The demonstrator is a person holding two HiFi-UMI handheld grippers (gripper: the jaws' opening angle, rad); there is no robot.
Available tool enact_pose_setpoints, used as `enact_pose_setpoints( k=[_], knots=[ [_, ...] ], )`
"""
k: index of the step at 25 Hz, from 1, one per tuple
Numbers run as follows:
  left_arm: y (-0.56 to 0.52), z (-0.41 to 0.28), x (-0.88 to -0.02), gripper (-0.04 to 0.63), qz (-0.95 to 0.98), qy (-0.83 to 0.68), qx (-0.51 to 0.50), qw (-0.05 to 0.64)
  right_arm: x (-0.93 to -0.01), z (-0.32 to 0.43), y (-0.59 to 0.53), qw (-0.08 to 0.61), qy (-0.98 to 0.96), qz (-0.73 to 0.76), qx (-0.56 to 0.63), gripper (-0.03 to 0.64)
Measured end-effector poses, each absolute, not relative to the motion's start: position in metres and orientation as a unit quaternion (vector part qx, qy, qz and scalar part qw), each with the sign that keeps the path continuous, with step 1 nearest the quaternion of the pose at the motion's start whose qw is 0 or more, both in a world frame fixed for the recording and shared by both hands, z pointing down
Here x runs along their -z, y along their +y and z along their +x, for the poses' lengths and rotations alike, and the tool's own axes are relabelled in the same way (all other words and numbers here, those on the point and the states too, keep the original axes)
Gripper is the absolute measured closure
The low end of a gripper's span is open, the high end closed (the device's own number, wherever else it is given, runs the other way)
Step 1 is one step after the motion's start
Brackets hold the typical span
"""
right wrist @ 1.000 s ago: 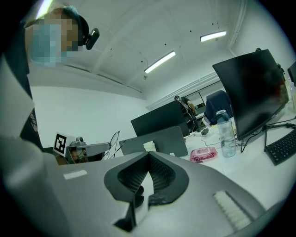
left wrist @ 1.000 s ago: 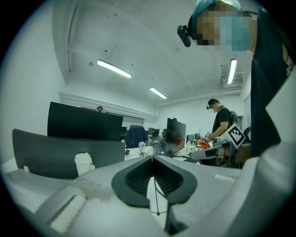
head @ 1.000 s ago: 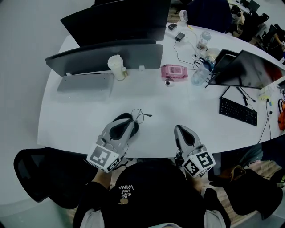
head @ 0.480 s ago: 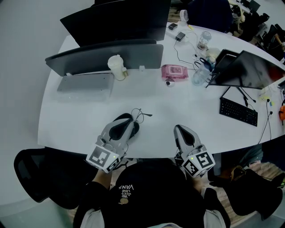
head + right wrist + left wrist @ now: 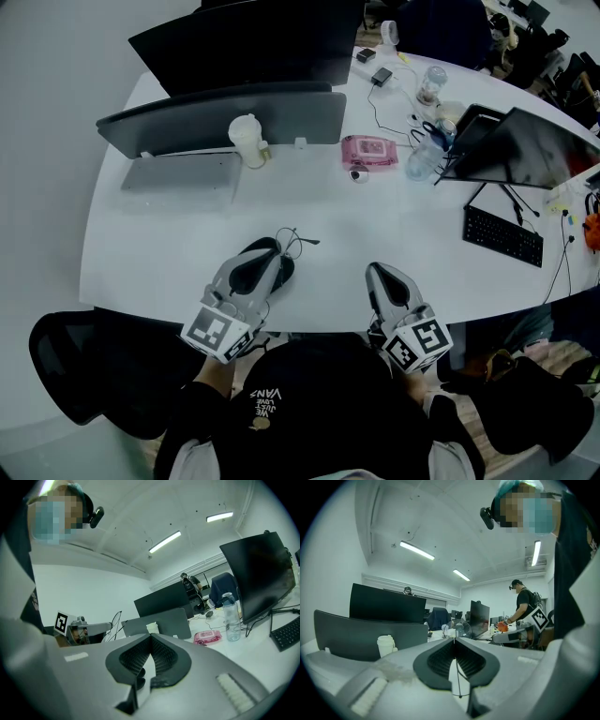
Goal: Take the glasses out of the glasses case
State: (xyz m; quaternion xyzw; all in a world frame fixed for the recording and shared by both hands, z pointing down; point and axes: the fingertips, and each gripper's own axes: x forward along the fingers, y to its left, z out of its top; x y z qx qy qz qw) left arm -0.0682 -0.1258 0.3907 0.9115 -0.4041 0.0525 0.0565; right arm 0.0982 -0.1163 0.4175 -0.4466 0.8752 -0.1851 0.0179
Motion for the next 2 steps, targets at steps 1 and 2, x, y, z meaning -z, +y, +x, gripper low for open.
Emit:
enact_pose_setpoints(
  k=[1,2],
  knots=[
    [-0.1258,-0.0685,-0.3908,0.588,0.911,-0.404,-0.052,0.056,-0.4174,0.0980,-0.1163,0.018,0.875,-0.446,0.185,0.620],
    [-0.1259,-0.0688,-0.3908,0.588,0.911,-0.405,-0.052,0.056,-0.4173,0.0978,-0.1163,0.018,0.875,-0.446,0.185,0.620]
  ],
)
